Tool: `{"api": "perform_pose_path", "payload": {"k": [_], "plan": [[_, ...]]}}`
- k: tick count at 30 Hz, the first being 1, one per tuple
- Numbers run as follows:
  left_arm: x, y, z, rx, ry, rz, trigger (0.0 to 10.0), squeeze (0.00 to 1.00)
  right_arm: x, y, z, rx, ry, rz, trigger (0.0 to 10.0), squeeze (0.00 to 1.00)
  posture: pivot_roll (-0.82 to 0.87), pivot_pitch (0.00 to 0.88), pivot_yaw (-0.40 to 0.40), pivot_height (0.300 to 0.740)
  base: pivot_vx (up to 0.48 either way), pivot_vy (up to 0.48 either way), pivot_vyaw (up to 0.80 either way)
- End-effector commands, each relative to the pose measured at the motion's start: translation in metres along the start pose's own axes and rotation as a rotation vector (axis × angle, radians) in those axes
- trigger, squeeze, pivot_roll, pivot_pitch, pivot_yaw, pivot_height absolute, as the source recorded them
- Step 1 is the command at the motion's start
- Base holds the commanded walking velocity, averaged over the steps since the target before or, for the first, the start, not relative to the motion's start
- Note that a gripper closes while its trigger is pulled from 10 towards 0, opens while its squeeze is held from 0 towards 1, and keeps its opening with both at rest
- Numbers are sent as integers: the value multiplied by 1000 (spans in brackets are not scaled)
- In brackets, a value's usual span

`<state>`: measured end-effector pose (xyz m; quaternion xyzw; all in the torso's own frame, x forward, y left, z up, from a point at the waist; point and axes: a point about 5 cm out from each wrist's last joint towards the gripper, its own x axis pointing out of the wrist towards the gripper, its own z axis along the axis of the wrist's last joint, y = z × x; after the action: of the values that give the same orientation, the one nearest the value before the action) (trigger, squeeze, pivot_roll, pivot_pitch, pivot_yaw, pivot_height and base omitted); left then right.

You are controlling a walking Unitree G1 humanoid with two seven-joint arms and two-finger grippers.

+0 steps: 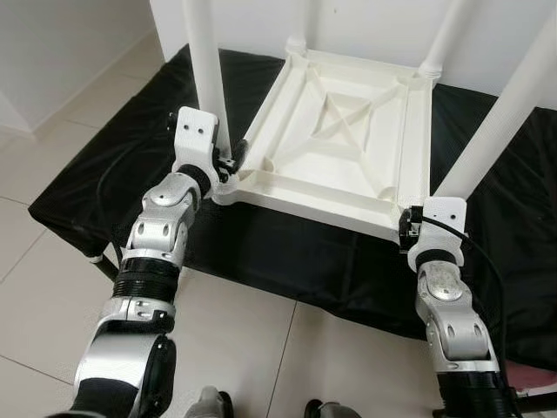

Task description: Building children table

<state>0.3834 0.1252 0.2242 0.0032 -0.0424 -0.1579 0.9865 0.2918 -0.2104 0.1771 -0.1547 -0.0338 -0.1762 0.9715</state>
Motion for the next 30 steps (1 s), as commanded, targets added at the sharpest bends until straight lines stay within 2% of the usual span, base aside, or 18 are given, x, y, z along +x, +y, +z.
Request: {"api": "perform_pose_path", "payload": {"k": [1,3,6,11,12,14,15,17,18,20,21,22,23,26,30], "plan": [[0,1,-11,-46,63,30,0,0,5,-34,20,-135,-121,-214,0,0,-50,145,30,740,0,0,0],[1,-8,-15,-125,95,-1,0,0,7,-42,36,-159,-194,-253,0,0,-49,143,30,740,0,0,0],[1,-10,-16,-145,103,-9,0,0,7,-44,41,-165,-213,-262,0,0,-49,143,30,740,0,0,0],[3,-28,-13,-327,143,-54,0,0,5,-50,95,-161,-441,-294,0,0,-45,140,27,740,0,0,0],[3,-28,-13,-327,143,-54,0,0,5,-50,95,-161,-441,-294,0,0,-45,140,27,740,0,0,0],[3,-33,-13,-389,168,-70,0,0,0,-49,119,-154,-538,-296,0,0,-43,139,27,740,0,0,0],[3,-33,-13,-389,168,-70,0,0,0,-49,119,-154,-538,-296,0,0,-43,139,27,740,0,0,0],[3,-36,-12,-418,183,-96,0,0,-5,-49,140,-145,-619,-304,0,0,-41,141,26,740,0,0,0],[3,-36,-12,-418,183,-96,0,0,-5,-49,140,-145,-619,-304,0,0,-41,141,26,740,0,0,0],[3,-41,-9,-460,196,-123,0,0,-10,-51,162,-141,-701,-316,0,0,-42,141,25,740,0,0,0],[3,-41,-9,-460,196,-123,0,0,-10,-51,162,-141,-701,-316,0,0,-42,141,25,740,0,0,0],[3,-48,-8,-492,211,-167,0,0,-14,-52,178,-143,-768,-316,0,0,-43,140,26,740,0,0,0],[3,-48,-8,-492,211,-167,0,0,-14,-52,178,-143,-768,-316,0,0,-43,140,26,740,0,0,0],[1,-61,-8,-517,242,-232,0,0,-20,-47,198,-131,-862,-292,0,0,-48,140,28,740,0,0,0],[0,-65,-8,-527,253,-250,0,0,-21,-45,202,-122,-885,-283,0,0,-48,140,28,740,0,0,0]]}}
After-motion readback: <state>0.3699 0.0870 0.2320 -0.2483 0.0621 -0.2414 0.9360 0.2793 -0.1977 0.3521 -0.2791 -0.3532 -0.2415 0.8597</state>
